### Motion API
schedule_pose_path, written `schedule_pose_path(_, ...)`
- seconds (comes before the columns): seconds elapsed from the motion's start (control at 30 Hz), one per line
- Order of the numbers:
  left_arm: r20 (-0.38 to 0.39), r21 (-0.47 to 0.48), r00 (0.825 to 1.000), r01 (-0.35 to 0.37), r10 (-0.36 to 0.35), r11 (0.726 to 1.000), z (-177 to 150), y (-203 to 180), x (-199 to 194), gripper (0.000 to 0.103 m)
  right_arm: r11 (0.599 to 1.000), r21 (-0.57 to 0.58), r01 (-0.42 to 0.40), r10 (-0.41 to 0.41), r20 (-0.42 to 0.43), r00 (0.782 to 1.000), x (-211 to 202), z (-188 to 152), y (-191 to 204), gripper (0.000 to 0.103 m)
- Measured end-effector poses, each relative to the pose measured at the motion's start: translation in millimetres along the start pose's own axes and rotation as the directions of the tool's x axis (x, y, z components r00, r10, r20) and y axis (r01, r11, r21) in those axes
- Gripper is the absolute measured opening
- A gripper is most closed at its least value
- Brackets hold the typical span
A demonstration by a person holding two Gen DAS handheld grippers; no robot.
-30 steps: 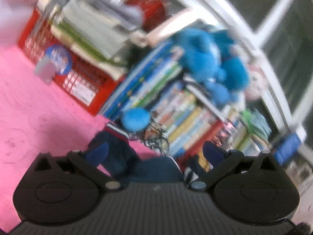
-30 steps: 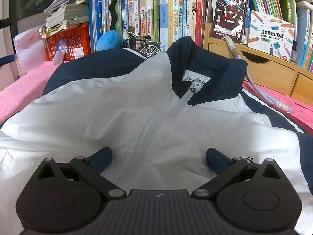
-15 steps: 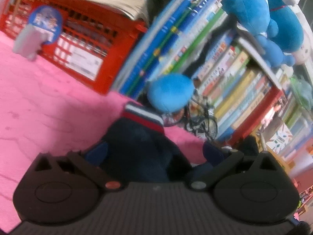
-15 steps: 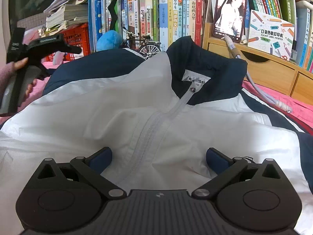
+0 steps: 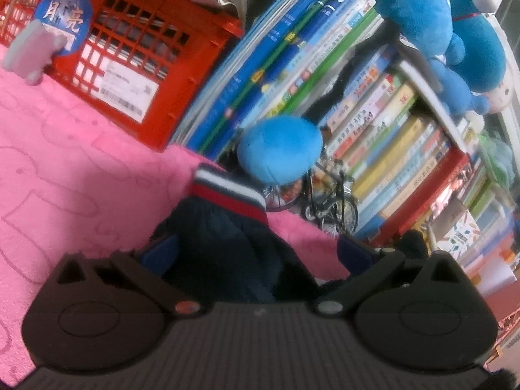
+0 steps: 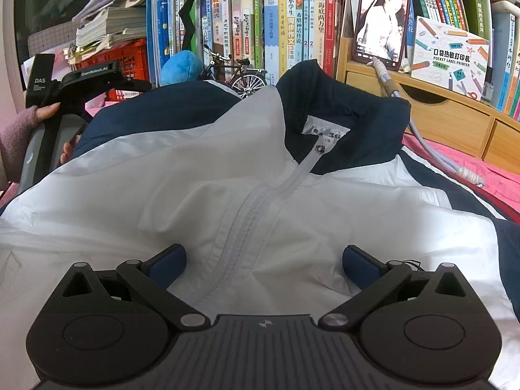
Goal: Fold clothes
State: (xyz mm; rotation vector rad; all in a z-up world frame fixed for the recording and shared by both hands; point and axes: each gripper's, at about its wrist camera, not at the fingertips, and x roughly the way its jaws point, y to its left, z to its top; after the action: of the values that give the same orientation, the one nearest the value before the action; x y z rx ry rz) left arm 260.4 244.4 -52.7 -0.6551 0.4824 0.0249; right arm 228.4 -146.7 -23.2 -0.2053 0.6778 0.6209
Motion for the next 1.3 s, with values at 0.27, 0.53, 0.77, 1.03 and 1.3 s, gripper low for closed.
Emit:
schedule_pose_path(0.27,0.007,-0.061,0.993,-0.114,0.114,0.992,10.0,5.8,-2.7,0.071,1.0,0.0,0.0,0.0,-0.001,1.0,0.1,-0.1,0.0,0.103)
schedule_pose_path(0.53,0.054,0.073,0.969,-0.244,0.241,0.967,9.1,-7.8,0.9,0.071,1.0,0.0,0.0,0.0,-0.002,1.0,0.0,0.0,0.1,0.103)
schedule_pose_path(0.77,0.0,0.201,0.959,-0.277,0.283,0.939,5.9,-25.6,18.2,0.057,1.0,0.001,-0.001,0.001,-0.003,1.0,0.0,0.2,-0.4,0.103)
schedule_pose_path(1.03,0.036,0.083,0.972,-0.233,0.23,0.969,29.5,-16.0,-19.7,0.01,1.0,0.003,-0.002,0.002,-0.003,1.0,-0.2,0.1,-0.3,0.103)
schedule_pose_path(1.3,0.259,-0.007,0.905,-0.347,0.337,0.938,83.1,20.2,-121.0,0.009,1.0,0.003,-0.002,0.002,-0.004,1.0,-0.4,0.4,-0.4,0.103)
